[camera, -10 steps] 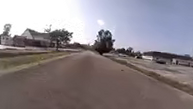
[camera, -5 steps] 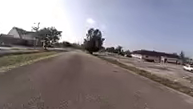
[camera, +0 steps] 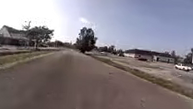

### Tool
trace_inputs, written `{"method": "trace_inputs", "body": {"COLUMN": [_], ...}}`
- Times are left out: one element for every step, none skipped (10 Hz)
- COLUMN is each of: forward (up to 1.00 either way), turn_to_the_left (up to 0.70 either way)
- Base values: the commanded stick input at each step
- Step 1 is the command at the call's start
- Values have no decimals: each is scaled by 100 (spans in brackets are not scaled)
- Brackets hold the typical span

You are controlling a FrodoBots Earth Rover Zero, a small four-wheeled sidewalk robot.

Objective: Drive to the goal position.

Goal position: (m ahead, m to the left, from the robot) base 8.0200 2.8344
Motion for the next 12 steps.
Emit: {"method": "trace_inputs", "body": {"forward": [100,100,100,100,100,100,100,100,100,100,100,100], "turn_to_the_left": [-1,-1,-1,-1,-1,-1,-1,-1,-1,-1,-1,-1]}}
